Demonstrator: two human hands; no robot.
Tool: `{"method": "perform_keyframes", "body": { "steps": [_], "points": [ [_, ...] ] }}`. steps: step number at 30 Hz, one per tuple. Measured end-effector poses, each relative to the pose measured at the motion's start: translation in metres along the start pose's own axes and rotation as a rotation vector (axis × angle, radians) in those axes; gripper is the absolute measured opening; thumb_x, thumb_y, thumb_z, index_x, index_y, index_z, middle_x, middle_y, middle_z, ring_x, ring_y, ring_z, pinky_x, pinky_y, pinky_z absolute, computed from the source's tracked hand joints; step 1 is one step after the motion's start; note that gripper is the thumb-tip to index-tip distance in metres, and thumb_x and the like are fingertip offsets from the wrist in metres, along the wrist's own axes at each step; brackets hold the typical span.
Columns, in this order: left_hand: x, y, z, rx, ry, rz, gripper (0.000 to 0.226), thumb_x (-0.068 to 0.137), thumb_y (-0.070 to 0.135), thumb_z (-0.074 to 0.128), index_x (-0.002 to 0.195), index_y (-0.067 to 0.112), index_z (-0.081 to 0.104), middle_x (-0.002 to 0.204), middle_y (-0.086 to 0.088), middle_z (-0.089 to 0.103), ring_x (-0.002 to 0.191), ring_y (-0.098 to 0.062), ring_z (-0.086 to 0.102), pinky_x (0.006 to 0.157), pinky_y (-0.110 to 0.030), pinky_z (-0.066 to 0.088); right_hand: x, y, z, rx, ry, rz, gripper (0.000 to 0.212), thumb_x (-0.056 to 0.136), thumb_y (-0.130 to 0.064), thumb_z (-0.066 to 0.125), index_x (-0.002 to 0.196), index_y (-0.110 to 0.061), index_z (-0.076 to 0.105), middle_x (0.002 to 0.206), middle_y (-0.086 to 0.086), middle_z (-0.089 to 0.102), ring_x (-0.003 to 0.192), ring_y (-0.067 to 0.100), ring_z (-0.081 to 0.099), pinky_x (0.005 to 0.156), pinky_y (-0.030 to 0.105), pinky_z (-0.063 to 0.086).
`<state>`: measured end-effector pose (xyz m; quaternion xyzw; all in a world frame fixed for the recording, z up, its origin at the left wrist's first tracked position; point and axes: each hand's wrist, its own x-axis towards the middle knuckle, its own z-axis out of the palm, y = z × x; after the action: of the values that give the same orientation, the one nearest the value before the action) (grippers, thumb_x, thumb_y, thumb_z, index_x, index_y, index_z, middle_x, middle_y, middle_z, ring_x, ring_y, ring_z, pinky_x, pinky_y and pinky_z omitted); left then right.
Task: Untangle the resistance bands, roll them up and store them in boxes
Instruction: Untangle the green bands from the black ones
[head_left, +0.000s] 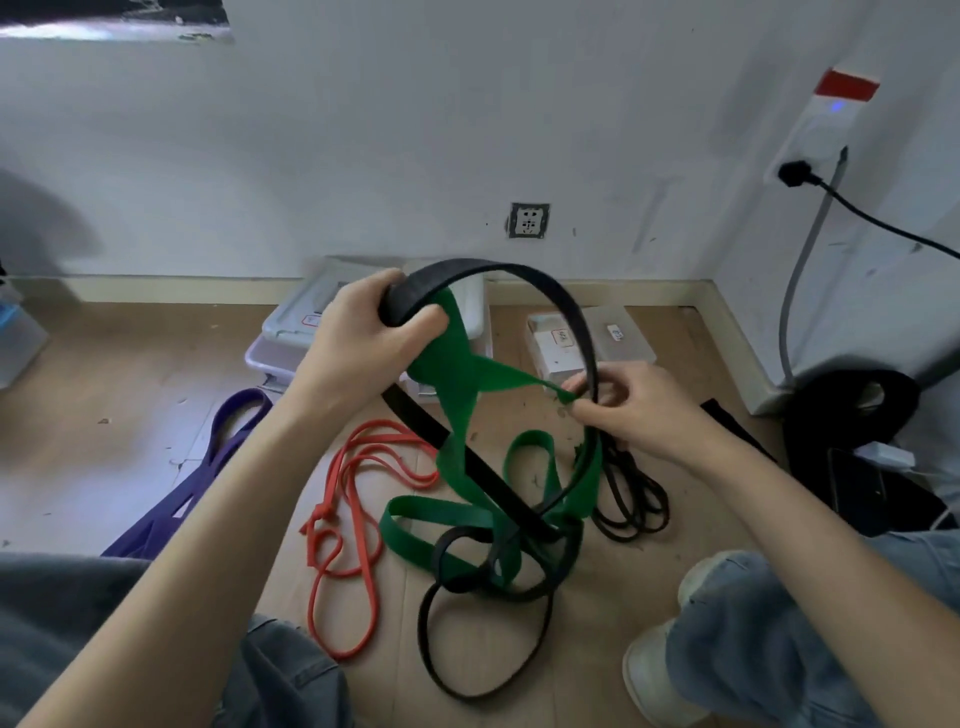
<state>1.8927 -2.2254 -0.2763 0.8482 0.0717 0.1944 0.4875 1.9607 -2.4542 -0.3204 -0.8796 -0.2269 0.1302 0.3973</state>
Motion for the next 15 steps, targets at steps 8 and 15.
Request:
{"method": "perform_keyframes", "body": {
  "steps": [8, 15],
  "points": [
    [0.003, -0.011, 0.005, 0.356, -0.059, 0.051, 0.03, 0.076, 0.021, 0.065, 0.097, 0.012, 0.045, 0.082, 0.004, 0.056, 0.073, -0.01, 0.054, 0.059, -0.006, 0.042, -0.005, -0.02, -0.036, 0.723, 0.03, -0.067, 0.018, 0.075, -0.025, 0.067, 0.08, -0.009, 0.06, 0.064, 0.001, 0.066, 0.043, 0.01, 0.055, 0.039, 0.017, 0.043],
    [-0.039, -0.043, 0.062, -0.019, -0.832, -0.086, 0.091, 0.064, 0.047, 0.077, 0.14, 0.04, 0.028, 0.145, 0.009, 0.04, 0.133, -0.01, 0.037, 0.108, -0.039, 0.037, -0.016, -0.042, -0.014, 0.886, -0.346, -0.189, 0.009, 0.085, -0.021, 0.059, 0.089, -0.012, 0.058, 0.074, 0.002, 0.064, 0.054, 0.009, 0.058, 0.048, 0.016, 0.046]
  ]
}}
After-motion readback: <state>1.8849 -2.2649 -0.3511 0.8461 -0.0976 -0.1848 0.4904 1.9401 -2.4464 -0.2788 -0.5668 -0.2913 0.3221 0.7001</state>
